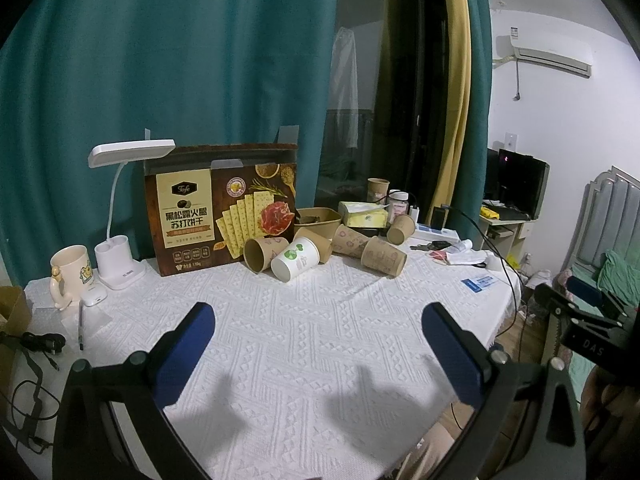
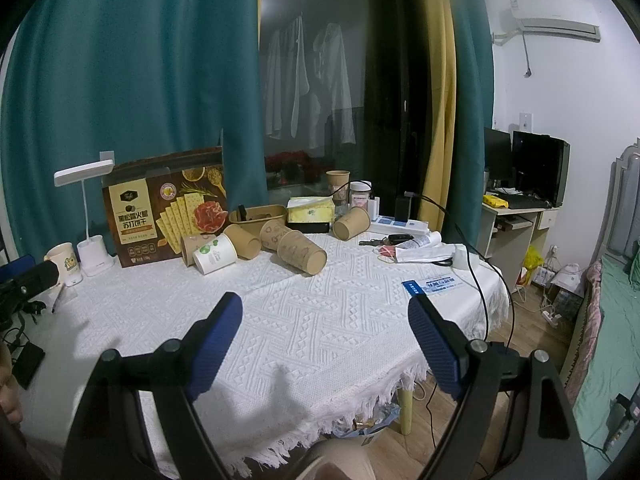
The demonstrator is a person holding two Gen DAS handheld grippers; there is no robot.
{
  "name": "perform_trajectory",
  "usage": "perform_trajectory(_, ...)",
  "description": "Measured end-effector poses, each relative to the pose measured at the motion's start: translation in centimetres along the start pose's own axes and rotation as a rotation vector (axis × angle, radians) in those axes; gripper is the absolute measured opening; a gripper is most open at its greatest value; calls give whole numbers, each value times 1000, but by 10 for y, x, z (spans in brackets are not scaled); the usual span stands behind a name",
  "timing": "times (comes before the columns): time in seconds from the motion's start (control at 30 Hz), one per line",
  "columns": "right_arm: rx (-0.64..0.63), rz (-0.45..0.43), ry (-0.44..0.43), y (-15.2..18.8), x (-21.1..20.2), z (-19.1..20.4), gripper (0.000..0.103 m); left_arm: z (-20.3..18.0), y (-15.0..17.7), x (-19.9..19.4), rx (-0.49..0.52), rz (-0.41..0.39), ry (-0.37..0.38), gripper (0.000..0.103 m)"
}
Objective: Flip cup upright
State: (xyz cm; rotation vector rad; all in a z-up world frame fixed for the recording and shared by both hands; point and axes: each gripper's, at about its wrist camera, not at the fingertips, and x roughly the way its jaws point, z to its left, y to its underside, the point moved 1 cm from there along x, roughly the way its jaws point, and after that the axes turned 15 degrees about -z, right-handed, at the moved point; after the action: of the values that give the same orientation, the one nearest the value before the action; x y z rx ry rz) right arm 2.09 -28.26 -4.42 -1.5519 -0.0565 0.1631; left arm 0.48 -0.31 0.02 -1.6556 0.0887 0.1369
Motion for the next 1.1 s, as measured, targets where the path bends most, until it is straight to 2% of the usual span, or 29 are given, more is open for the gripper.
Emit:
perform_trajectory(0.53,0,-2,0,-5,-1,0,83,-1,-14,-6,-13,-18,4,103)
perform_trajectory(1.1,2,-6,-1,-6,-2,1,83,-1,-14,-7,-17,-28,5,103)
